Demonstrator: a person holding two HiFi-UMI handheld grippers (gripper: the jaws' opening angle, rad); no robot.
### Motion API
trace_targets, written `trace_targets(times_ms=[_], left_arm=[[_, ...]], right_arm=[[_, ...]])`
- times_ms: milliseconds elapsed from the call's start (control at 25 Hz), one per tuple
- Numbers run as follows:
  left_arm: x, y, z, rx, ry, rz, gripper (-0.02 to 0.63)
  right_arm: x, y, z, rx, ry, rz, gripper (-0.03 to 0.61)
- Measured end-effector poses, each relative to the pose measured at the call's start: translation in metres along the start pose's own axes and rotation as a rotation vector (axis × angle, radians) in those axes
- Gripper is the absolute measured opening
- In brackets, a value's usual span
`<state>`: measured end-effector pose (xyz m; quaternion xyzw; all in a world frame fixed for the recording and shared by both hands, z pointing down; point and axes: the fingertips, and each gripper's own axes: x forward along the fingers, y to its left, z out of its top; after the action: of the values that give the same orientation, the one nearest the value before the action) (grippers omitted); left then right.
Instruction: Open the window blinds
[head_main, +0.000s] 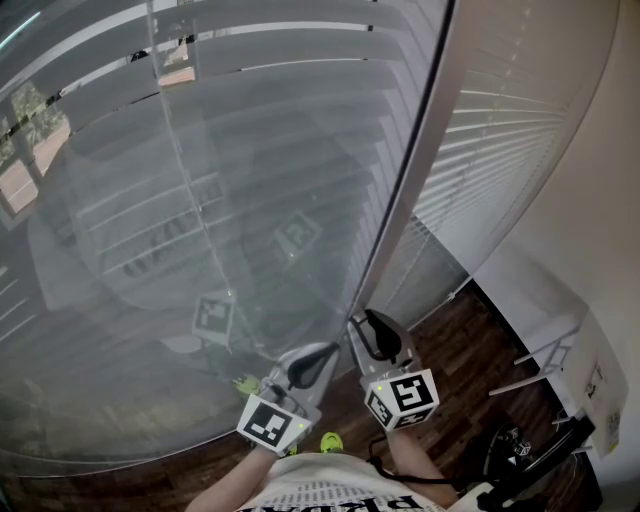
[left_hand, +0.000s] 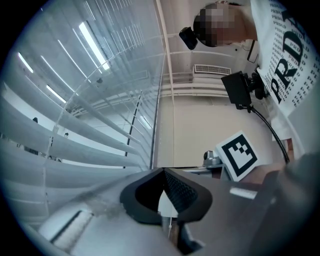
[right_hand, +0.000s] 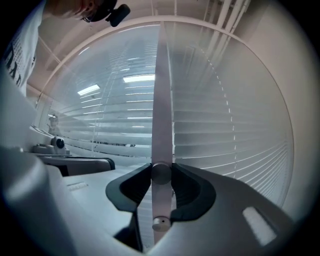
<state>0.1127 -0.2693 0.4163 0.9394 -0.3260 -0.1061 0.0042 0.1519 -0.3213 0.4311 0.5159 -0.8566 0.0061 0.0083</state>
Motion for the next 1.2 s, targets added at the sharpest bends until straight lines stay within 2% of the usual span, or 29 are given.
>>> trace_targets(times_ms=[240,440,520,640,880,960,1200], left_arm=[[-0.001,0.001,0.001,0.005,-0.001,0.004,-0.009],[-0.002,0.002,0.001,0.0,0.002,0.011,-0.009],[-0.002,0.002,0.001,-0.002,-0.001,0.013,-0.009],[-0.003,0.002,0.002,-0.007,0.002,0.014,-0.009],[-0.001,0.001,0.001,-0.006,0.003,0.01,-0.009],[-0.001,0.0,0.002,-0.006,0.0,0.007,-0.008],[0.001,0.0,0.002,-0.009,-0.002,-0.002,-0.008]], right_arm=[[0.001,-0.001,-0.001,0.055,-0.012,0.002,0.126],[0.001,0.0,-0.002,-0.01,0.002,-0.01,0.126],[0.001,0.002,0.0,-0.155,0.035,-0.002,0.129],[-0.002,0.01,0.004,-0.47,0.1,0.007,0.135],[-0.002,0.017,-0.004,-0.885,0.189,0.004,0.135],[-0.001,0.017,-0.006,-0.947,0.204,0.001,0.133],[0.002,0.016,-0.007,-1.006,0.204,-0.01,0.133]])
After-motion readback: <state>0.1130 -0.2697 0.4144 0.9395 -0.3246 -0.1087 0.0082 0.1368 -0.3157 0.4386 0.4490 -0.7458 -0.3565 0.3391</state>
